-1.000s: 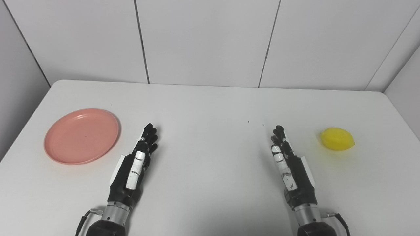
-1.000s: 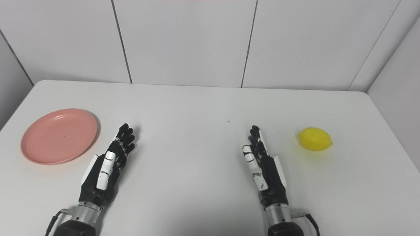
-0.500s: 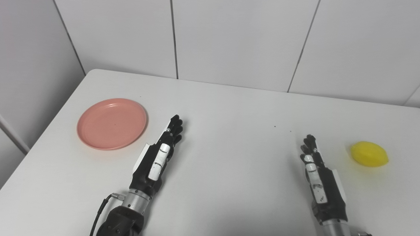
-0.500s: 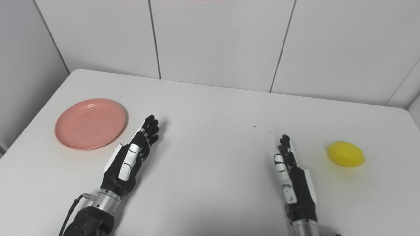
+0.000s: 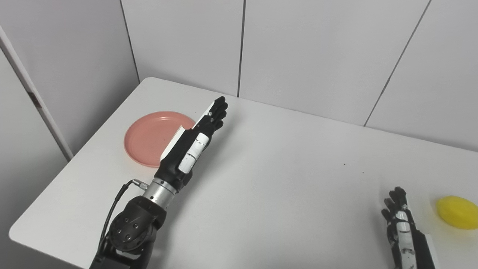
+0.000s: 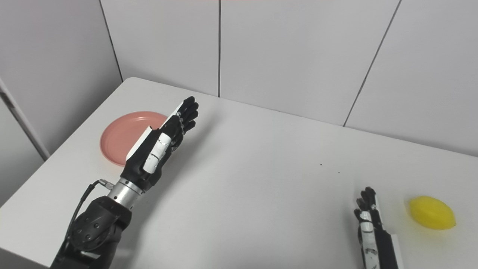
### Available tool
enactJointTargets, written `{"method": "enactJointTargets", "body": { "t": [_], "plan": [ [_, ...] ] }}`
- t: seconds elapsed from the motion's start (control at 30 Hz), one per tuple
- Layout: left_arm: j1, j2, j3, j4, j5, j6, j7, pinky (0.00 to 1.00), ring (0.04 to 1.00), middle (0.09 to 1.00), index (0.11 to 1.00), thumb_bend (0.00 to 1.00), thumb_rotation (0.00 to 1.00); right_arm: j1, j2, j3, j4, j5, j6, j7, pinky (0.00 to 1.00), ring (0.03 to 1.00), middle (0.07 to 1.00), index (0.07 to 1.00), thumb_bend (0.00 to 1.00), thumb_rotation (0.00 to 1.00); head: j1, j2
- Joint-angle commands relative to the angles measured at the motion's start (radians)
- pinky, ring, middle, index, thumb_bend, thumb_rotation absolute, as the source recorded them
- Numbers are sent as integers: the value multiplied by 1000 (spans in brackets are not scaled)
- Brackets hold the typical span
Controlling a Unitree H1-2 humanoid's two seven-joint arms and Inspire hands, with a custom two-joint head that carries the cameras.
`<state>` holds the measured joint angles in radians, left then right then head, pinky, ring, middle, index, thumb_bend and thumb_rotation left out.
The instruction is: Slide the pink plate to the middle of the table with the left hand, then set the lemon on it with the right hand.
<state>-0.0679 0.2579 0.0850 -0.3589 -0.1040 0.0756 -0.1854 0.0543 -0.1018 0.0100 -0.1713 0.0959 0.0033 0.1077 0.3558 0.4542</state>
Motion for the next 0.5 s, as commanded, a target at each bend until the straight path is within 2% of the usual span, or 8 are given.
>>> {"method": "enactJointTargets", "body": {
  "t": [0.0, 0.13, 0.27, 0.4, 0.47],
  "plan": [
    [-13, 22, 20, -16, -15, -37, -1, 1000, 1000, 1000, 1000, 798, 1000, -18, 0, -5, -41, 10, -2, 3, 1000, 1000, 1000, 1000, 484, 973, 1, 1],
    [-27, 71, 60, -8, -16, -54, -2, 987, 992, 1000, 1000, 791, 1000, -22, 4, -7, -30, 20, -9, 5, 1000, 1000, 1000, 1000, 478, 968, 23, -21],
    [-62, 116, 96, -11, -13, -17, 10, 960, 963, 982, 996, 760, 1000, -21, 1, -6, -24, 34, -18, 13, 1000, 1000, 1000, 1000, 472, 993, 41, -38],
    [-94, 159, 134, -9, -2, 53, 28, 931, 936, 943, 961, 759, 1000, -21, -5, -7, -22, 40, -11, 18, 1000, 1000, 1000, 1000, 497, 989, 59, -52],
    [-107, 197, 144, 10, 52, 52, 35, 900, 910, 919, 939, 745, 1000, -24, -5, -10, -16, 49, -15, 21, 1000, 1000, 1000, 1000, 493, 983, 66, -51]
  ]
}}
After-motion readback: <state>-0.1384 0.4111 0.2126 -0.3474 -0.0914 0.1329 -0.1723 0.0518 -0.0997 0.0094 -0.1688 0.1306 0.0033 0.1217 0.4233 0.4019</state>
